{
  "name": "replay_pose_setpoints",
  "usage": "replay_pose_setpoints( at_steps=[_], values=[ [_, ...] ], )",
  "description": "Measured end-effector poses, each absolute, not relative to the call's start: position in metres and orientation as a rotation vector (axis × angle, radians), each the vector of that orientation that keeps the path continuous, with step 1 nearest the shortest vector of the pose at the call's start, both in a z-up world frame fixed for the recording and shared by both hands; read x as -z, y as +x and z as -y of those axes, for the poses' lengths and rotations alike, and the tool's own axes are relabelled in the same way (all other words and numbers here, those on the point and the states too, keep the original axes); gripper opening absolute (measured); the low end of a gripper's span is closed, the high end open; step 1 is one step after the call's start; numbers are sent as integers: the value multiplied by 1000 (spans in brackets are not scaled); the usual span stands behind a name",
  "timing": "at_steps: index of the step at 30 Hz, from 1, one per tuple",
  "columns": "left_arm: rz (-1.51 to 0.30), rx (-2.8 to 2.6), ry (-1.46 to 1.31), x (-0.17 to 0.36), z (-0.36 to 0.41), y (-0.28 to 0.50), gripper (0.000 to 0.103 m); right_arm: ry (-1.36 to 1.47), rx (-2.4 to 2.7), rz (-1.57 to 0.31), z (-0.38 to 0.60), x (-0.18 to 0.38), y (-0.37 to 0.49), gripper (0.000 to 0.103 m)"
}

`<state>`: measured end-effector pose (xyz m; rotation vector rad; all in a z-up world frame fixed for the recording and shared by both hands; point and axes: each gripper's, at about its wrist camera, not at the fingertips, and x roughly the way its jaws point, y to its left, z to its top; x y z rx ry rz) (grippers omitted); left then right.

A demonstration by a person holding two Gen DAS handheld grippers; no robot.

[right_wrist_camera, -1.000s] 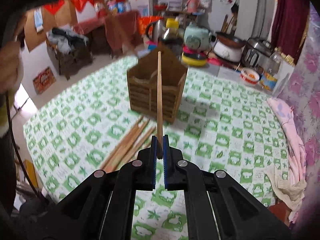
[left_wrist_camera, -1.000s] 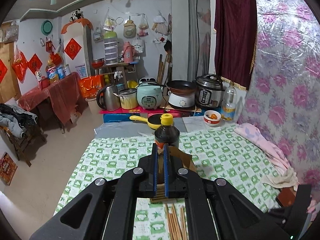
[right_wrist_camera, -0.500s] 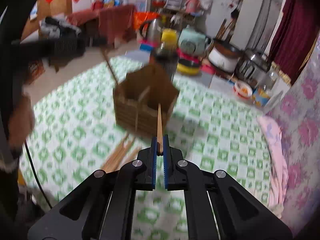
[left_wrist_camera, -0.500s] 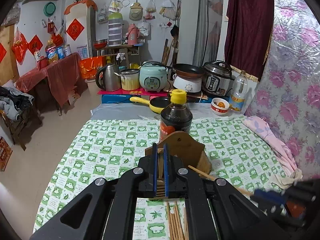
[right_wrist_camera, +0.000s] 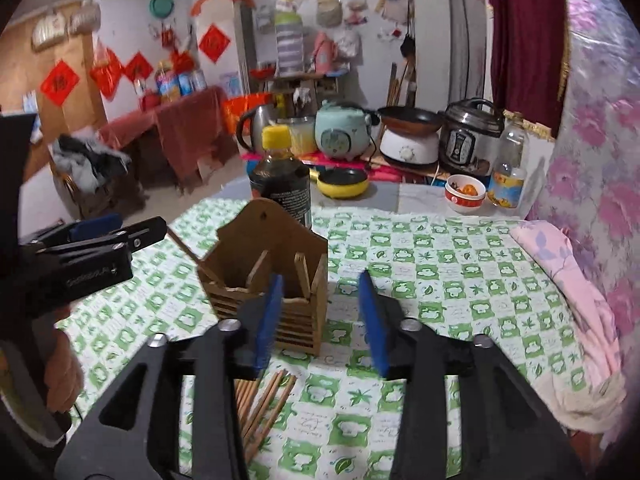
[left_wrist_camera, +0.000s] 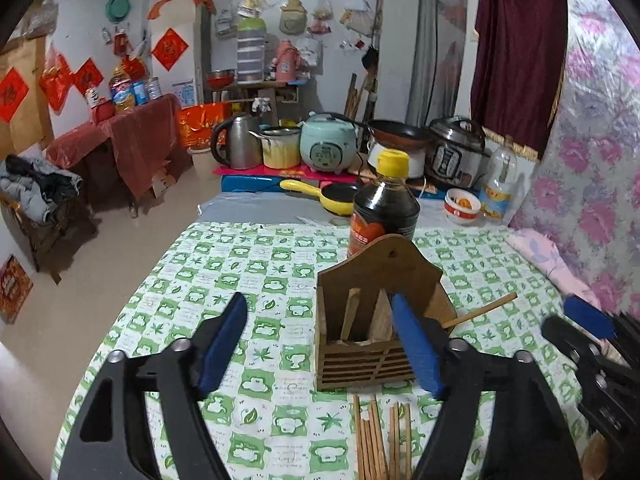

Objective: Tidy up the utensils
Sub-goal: 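Drop the chopsticks into the holder and open both tools, then move both tools back down to the chopstick pile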

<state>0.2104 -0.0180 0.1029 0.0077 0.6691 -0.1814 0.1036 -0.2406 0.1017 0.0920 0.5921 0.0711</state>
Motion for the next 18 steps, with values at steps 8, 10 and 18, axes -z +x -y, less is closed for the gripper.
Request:
replay_pose_setpoints(
  at_steps=[8,10,18],
  values=[
    [-712,155,37,-53,3,152,96,161,-129,-622,233,-41,52,89],
    [-777,172,54,-25,3,140,96,199,-145,-723,232,-1,53,90],
    [-1011,257,76,59,12,134,96,227,-121,-862,237,43,66,90]
  ],
)
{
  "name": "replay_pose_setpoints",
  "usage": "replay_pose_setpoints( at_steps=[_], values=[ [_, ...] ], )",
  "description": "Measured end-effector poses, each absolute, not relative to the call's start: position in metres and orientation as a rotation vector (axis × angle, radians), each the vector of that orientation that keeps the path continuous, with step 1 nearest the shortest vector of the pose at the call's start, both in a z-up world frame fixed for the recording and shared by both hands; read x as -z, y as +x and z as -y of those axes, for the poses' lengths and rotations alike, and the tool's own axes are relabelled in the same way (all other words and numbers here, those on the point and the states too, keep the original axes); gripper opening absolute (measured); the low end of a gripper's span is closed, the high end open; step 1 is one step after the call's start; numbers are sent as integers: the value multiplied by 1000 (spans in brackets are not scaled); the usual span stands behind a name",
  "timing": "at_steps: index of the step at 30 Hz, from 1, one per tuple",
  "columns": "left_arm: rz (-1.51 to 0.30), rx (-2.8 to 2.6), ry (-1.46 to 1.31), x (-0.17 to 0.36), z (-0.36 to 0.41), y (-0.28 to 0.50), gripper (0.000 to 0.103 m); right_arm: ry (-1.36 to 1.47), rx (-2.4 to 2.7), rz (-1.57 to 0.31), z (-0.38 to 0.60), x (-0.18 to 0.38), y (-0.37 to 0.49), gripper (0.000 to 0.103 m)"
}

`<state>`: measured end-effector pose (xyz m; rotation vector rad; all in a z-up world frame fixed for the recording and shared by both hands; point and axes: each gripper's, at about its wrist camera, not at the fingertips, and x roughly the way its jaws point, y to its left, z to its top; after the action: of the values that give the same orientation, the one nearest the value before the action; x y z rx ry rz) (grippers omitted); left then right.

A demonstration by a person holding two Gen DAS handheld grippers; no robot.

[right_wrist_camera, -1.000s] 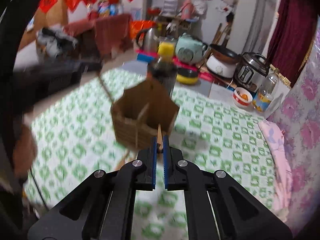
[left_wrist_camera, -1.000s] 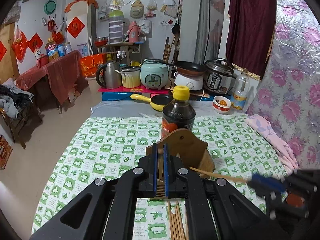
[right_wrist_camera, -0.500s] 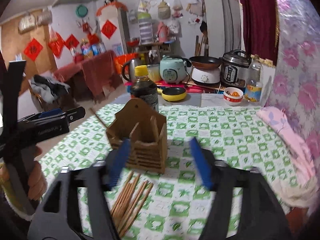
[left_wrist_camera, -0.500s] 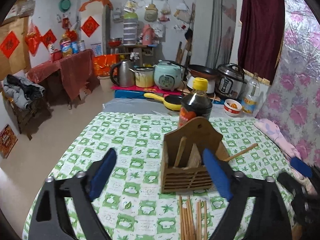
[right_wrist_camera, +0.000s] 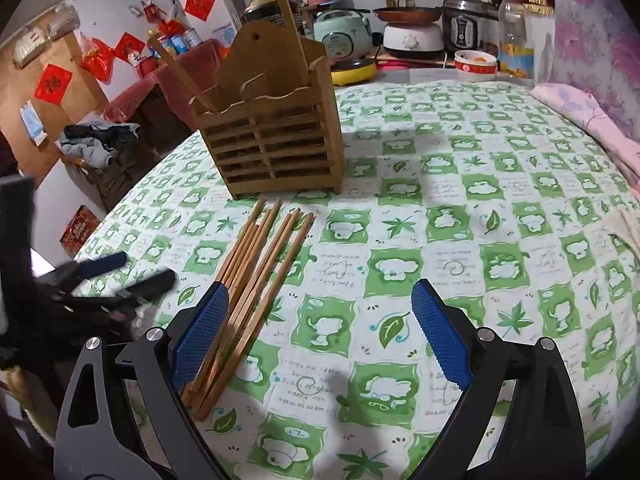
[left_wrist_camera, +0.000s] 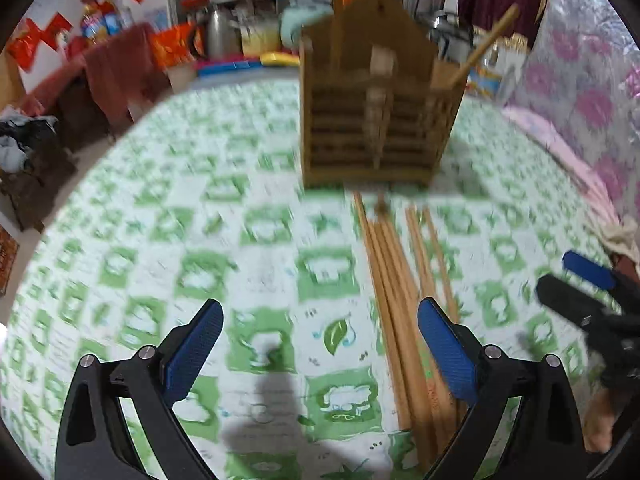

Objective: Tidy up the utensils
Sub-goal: 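Move both tools back down to the chopstick pile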

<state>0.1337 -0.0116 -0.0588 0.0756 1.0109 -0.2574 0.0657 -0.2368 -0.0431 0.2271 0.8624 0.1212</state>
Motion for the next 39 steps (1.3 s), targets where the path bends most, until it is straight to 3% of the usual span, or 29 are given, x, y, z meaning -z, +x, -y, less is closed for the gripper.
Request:
replay_pose_setpoints(
  at_steps=[11,21,31,37,39],
  values=[
    [-1139,320,141,87,33,151,96,308,-46,-876,258,48,70,90],
    [-1162,271,-25,87,-4,169,96,319,-83,-893,258,50,69,90],
    [-1124,210,-156,79,-32,169,96,103,-375,-1058,178,76,70,89],
    [-1133,201,-217,79,-45,174,96,-29,-342,-1058,161,81,65,88],
    [-1134,207,-208,79,-43,173,96,-75,-107,-985,190,77,64,88]
  ],
)
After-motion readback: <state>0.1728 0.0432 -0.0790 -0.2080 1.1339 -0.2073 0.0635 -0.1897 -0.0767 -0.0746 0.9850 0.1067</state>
